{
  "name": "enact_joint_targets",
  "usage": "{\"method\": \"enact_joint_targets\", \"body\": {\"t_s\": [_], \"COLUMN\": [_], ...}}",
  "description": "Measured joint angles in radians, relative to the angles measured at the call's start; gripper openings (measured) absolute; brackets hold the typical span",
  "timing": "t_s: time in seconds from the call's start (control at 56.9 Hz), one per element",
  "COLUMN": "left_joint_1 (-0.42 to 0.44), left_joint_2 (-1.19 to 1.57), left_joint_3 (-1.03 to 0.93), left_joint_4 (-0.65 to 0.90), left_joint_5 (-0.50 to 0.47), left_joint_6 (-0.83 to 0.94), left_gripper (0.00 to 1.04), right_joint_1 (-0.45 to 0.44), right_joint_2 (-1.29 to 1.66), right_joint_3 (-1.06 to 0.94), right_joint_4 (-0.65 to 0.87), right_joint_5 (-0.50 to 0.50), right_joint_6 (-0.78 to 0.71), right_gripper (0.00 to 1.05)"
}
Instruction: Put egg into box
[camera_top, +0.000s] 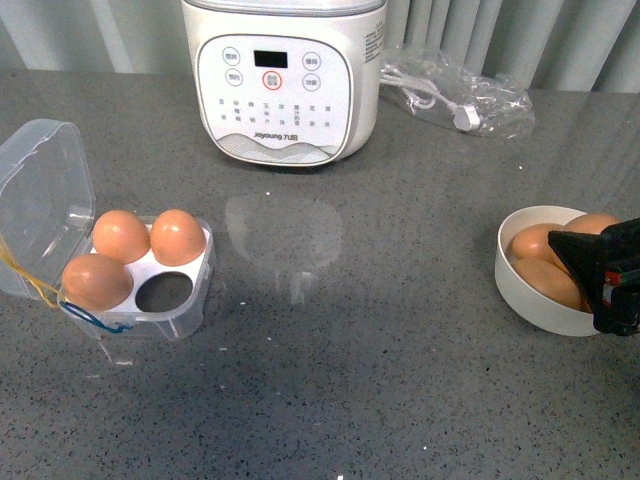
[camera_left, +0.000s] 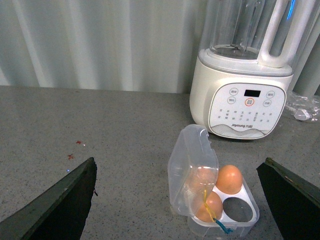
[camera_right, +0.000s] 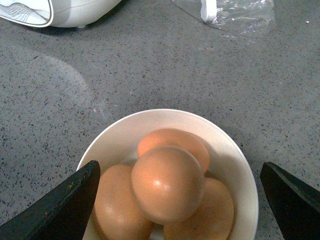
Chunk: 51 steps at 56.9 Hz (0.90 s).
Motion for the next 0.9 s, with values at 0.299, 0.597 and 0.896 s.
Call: {"method": "enact_joint_targets", "body": {"t_s": [0.299, 0.597, 0.896], "left_joint_1": [0.0, 0.0, 0.0], "left_joint_2": [0.0, 0.0, 0.0], "left_joint_3": [0.0, 0.0, 0.0], "left_joint_4": [0.0, 0.0, 0.0], "left_joint_5": [0.0, 0.0, 0.0], "left_joint_6": [0.0, 0.0, 0.0], "left_gripper": [0.98, 0.98, 0.98], "right_joint_1": [0.011, 0.028, 0.019], "right_joint_2": [0.039, 0.068, 0.029], "right_joint_3": [0.045, 0.05, 0.044], "right_joint_4": [-0.006, 0.009, -0.01], "right_joint_5": [-0.002, -0.016, 0.0], "right_joint_6": [0.003, 0.031, 0.049], "right_gripper": [0.97, 0.67, 0.4]}}
